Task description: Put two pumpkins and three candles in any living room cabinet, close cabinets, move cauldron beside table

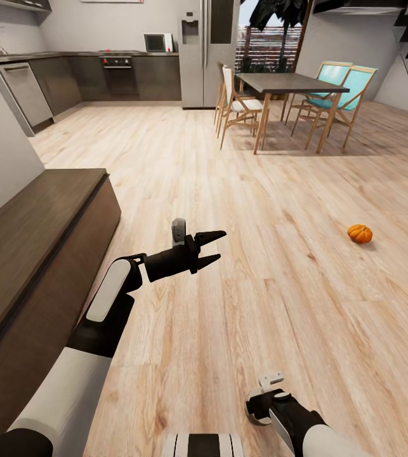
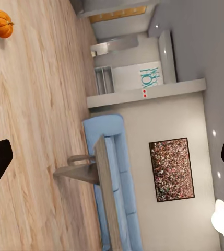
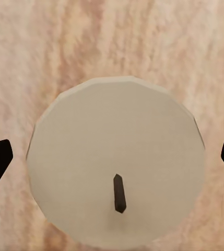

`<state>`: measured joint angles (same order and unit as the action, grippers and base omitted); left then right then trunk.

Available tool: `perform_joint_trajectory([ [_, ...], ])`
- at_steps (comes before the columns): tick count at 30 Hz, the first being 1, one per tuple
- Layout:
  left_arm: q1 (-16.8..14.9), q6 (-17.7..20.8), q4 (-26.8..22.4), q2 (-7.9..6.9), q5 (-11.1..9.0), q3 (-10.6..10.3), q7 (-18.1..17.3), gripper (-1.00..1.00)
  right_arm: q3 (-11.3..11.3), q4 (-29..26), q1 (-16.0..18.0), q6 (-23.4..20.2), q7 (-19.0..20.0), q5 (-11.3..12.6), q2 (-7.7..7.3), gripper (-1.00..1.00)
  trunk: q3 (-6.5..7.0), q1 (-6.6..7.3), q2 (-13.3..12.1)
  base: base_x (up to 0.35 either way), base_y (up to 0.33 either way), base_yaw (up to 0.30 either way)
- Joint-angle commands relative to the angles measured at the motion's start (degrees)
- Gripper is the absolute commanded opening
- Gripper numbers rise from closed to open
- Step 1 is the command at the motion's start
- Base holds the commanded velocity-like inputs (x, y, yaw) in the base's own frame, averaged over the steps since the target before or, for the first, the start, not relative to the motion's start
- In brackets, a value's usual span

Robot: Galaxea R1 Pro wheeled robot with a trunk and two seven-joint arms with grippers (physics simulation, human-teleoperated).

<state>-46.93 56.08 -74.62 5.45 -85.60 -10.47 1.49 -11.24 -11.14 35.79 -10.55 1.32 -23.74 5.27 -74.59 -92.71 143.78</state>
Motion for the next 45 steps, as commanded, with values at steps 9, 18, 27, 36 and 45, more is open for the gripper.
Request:
perform_joint_trajectory([
  [9, 0.0, 0.0, -0.1, 0.00, 0.0, -0.1, 0.0, 1.00, 0.0, 0.0, 0.1, 0.0, -0.2, -0.1, -0.07, 1.00, -0.89, -0.10, 0.1, 0.000, 0.000, 0.000],
  [18, 0.0, 0.0, -0.1, 0.00, 0.0, -0.1, 0.0, 1.00, 0.0, -0.1, 0.1, 0.0, -0.3, -0.1, -0.05, 1.00, -1.33, -0.15, 0.1, 0.000, 0.000, 0.000],
  [27, 0.0, 0.0, -0.1, 0.00, 0.0, -0.1, 0.0, 1.00, 0.0, -0.2, 0.1, 0.0, -0.4, 0.0, -0.08, 1.00, -1.33, -0.15, 0.1, 0.000, 0.000, 0.000],
  [36, 0.0, 0.0, -0.1, 0.00, 0.0, -0.1, 0.0, 1.00, 0.0, -0.2, 0.2, 0.0, -0.4, 0.0, -0.09, 1.00, -3.10, -0.36, 0.2, 0.000, 0.000, 0.000],
  [45, 0.0, 0.0, -0.1, 0.00, 0.0, -0.1, 0.0, 1.00, 0.0, -0.2, 0.2, 0.1, -0.3, -0.2, -0.09, 1.00, -3.10, -0.36, 0.2, 0.000, 0.000, 0.000],
])
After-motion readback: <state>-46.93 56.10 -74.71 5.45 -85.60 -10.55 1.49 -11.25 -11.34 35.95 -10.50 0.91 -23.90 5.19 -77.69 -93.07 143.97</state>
